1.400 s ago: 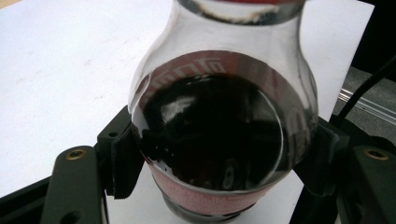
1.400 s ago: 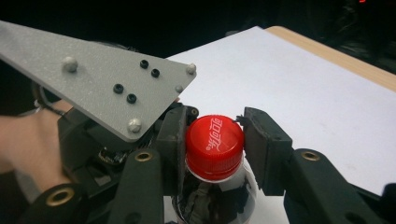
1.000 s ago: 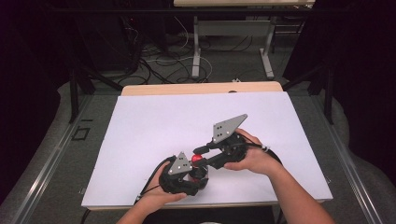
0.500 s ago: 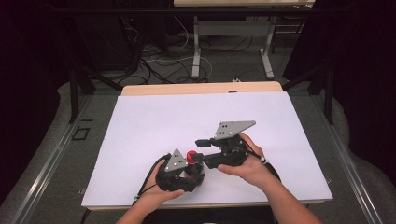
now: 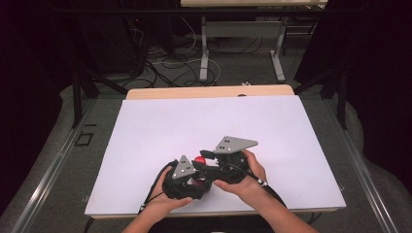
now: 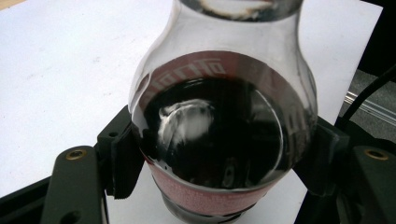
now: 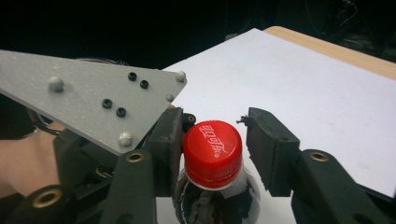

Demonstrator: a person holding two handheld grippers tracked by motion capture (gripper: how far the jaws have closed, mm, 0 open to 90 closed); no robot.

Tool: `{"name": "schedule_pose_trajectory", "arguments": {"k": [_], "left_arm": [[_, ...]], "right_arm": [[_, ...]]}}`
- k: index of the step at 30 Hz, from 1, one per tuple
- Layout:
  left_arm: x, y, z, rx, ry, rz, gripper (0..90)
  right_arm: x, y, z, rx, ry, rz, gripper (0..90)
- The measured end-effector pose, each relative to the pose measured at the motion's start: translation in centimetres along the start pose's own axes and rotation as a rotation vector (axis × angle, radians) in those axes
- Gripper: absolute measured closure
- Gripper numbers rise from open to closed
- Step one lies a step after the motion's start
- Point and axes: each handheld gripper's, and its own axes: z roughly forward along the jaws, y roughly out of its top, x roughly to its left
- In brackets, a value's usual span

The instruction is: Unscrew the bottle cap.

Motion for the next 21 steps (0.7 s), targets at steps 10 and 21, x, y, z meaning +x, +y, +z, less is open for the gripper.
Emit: {"name": "schedule_pose_trajectory", "arguments": {"k": [10, 21], "left_arm": [[0.0, 0.0, 0.0, 0.003, -0.013, 0.014, 29.4], [-0.5, 0.1, -0.1, -0.005, -0.056, 0.050, 29.4]], "right_arm": [[-1.3, -0.2, -0.7, -0.006, 0.102, -0.045, 60.6], [-4.6, 1.2, -0.5, 0.075, 0.420, -0.263, 60.9]]}}
